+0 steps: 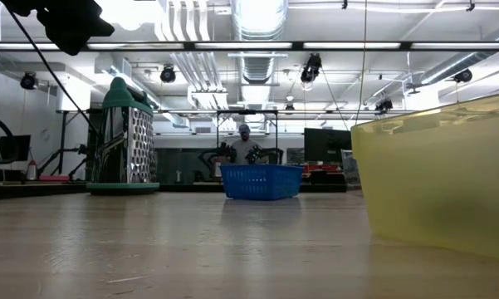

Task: Pick & Place Food Item
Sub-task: Stack the top orange donut on top of the top left orange donut in the blue bin

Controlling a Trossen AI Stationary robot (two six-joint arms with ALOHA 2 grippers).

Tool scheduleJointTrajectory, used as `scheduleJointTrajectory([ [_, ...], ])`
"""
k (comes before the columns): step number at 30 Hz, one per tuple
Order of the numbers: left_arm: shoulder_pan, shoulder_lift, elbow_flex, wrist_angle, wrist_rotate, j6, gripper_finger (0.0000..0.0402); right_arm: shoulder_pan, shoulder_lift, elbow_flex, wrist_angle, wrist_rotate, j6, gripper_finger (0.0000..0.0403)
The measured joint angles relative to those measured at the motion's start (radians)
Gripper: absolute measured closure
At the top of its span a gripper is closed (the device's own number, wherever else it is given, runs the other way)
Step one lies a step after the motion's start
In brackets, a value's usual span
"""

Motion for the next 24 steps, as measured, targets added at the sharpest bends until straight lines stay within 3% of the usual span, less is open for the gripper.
scheduleJointTrajectory([
  [24, 0.0, 0.0, 0.0, 0.0, 0.0, -0.005, 0.0252, 0.0, 0.002, -0.054, 0.124, -0.008, -0.006, 0.0284],
])
